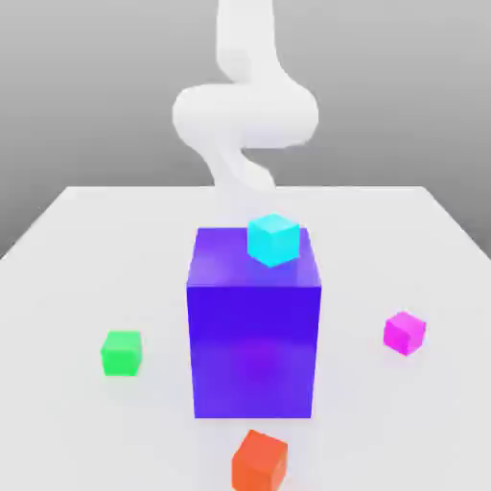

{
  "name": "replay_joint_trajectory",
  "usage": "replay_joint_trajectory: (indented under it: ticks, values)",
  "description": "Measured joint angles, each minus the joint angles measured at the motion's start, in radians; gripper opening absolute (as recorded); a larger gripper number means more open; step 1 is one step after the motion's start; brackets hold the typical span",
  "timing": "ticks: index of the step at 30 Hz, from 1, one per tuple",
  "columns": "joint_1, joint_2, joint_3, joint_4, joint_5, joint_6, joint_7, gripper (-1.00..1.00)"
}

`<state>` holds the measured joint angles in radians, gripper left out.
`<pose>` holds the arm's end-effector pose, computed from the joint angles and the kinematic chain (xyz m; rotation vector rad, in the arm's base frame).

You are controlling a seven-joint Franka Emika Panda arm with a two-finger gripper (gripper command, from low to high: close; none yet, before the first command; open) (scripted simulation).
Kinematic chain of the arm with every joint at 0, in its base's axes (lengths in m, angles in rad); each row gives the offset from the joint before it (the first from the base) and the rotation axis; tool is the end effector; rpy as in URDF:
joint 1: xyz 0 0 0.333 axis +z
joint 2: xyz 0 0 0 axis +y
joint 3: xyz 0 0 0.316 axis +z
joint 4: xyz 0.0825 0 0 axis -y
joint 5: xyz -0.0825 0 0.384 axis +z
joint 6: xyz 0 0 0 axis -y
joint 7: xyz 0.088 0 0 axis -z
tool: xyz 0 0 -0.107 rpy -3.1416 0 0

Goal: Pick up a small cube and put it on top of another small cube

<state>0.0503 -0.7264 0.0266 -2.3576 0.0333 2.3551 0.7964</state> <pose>0.3756 0.0327 0.6612 -2.5010 0.9616 -0.9122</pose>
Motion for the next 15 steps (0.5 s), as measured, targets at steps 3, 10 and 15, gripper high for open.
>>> replay_joint_trajectory:
  ticks: [3, 10, 15]
  values:
    - [0.069, 0.102, 0.044, -0.077, 0.043, 0.075, -0.003, 0.0]
    - [0.214, 0.317, 0.167, -0.243, 0.114, 0.235, 0.007, 0.0]
    - [0.307, 0.471, 0.272, -0.362, 0.133, 0.352, 0.037, 0.0]
